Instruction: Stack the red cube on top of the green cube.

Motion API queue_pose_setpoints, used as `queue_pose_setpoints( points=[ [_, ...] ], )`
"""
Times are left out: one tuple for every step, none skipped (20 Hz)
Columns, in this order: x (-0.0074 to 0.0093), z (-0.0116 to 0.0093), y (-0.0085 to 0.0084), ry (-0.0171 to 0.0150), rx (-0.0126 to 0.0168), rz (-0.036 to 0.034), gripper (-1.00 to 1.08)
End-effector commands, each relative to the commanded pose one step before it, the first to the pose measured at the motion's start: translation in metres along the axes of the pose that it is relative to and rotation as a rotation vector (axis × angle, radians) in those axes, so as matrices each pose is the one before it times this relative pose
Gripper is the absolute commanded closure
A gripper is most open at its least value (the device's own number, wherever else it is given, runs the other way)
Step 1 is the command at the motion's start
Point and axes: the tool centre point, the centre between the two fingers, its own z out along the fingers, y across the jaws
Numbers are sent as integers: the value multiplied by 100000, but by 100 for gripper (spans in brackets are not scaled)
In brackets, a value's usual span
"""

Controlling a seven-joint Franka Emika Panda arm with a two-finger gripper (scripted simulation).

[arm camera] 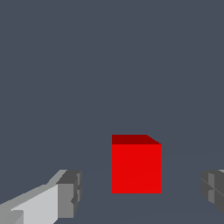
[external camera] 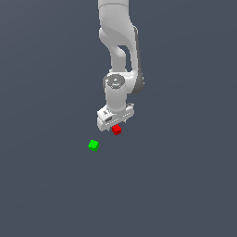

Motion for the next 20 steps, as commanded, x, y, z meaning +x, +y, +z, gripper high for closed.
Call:
queue_pose_setpoints(
  points=[
    [-41, 797, -38, -80, 59, -20, -92],
    [-11, 430, -7, 0, 0, 0, -92],
    [-12, 483, -7, 0, 0, 0, -92],
    [-10, 520, -6, 0, 0, 0, -92],
    [-5, 471, -3, 0, 0, 0, -92],
    [1, 409, 0, 0, 0, 0, -92],
    [6, 349, 3, 0, 0, 0, -92],
    [10, 290, 6, 0, 0, 0, -92],
    [13, 233, 8, 0, 0, 0, -92],
    [14, 178, 8, 0, 0, 0, -92],
    [13, 125, 7, 0, 0, 0, -92],
    [9, 74, 5, 0, 0, 0, -92],
    [3, 24, 2, 0, 0, 0, -92],
    [0, 0, 0, 0, 0, 0, 108],
    [0, 0, 0, 0, 0, 0, 108],
    [0, 0, 0, 0, 0, 0, 108],
    [0, 0, 0, 0, 0, 0, 108],
    [0, 0, 0, 0, 0, 0, 108],
    [0, 0, 0, 0, 0, 0, 108],
    [0, 0, 0, 0, 0, 0, 108]
  ],
)
